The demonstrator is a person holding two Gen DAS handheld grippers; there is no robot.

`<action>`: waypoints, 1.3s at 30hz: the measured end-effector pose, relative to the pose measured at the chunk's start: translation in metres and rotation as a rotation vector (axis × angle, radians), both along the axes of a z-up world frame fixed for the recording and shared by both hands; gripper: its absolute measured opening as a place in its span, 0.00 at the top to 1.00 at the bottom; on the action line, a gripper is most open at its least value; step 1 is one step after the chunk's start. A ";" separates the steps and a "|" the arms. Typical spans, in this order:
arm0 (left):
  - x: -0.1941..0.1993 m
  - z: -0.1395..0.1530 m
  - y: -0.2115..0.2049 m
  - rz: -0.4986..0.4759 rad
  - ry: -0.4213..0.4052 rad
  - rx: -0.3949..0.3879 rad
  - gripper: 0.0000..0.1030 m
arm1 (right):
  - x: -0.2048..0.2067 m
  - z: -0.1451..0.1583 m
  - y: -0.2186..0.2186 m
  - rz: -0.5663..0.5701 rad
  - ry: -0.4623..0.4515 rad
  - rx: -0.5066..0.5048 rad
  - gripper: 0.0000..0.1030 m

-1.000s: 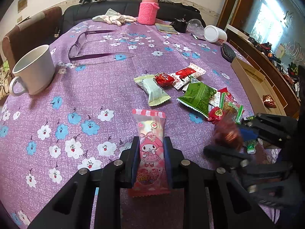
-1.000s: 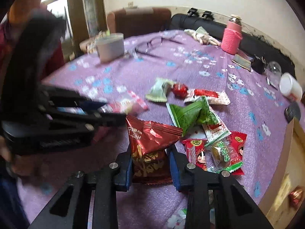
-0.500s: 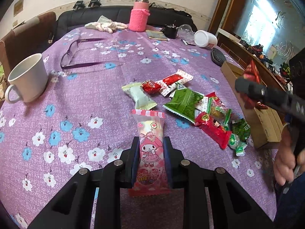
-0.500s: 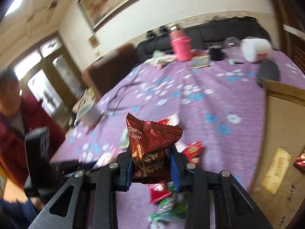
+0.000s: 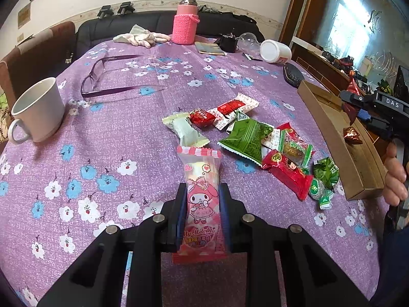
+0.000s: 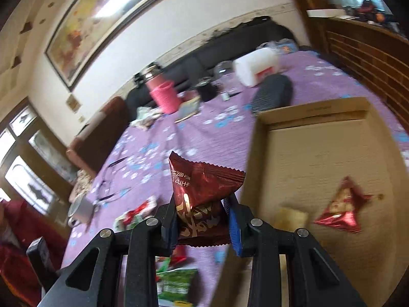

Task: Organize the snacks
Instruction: 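Lift the pink bar with the left gripper while the right lifts the red packet, then carry both snacks over the cardboard tray and open both grippers to drop them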

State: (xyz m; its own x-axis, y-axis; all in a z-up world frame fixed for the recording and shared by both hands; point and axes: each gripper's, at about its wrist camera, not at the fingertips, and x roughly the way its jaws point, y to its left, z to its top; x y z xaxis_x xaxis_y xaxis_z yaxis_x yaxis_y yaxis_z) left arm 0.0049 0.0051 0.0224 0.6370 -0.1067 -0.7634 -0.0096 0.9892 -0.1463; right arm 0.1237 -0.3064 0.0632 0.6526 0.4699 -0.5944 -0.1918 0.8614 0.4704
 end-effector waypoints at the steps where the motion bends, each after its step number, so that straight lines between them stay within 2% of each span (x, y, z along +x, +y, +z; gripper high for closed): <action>1: 0.000 -0.001 -0.001 -0.003 0.004 0.002 0.78 | 0.001 -0.001 -0.005 -0.018 0.003 -0.012 0.66; 5: 0.001 -0.002 -0.004 -0.018 0.004 0.003 0.78 | 0.006 -0.001 -0.028 -0.110 0.010 -0.066 0.66; 12: -0.002 0.001 -0.005 -0.036 0.001 -0.026 0.78 | 0.017 -0.009 -0.064 -0.221 0.061 -0.097 0.67; 19: -0.007 0.016 -0.019 -0.055 -0.014 -0.026 0.78 | 0.023 -0.017 -0.084 -0.266 0.103 -0.080 0.67; 24: 0.000 0.034 -0.046 -0.113 -0.029 -0.029 0.78 | 0.026 -0.021 -0.090 -0.274 0.127 -0.059 0.67; 30: 0.028 0.057 -0.098 -0.204 -0.048 -0.053 0.78 | 0.024 -0.018 -0.094 -0.287 0.120 -0.058 0.67; 33: 0.047 0.062 -0.126 -0.248 -0.048 -0.058 0.78 | 0.026 -0.020 -0.099 -0.299 0.132 -0.053 0.67; 39: 0.097 0.055 -0.192 -0.331 0.006 -0.109 0.78 | 0.027 -0.023 -0.105 -0.316 0.152 -0.040 0.67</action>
State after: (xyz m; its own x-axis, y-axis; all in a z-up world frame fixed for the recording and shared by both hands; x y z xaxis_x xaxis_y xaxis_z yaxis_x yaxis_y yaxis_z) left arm 0.1016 -0.1866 0.0777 0.5499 -0.3884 -0.7395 0.3082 0.9172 -0.2525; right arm 0.1512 -0.4113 0.0405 0.6646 0.2337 -0.7097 0.1564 0.8852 0.4380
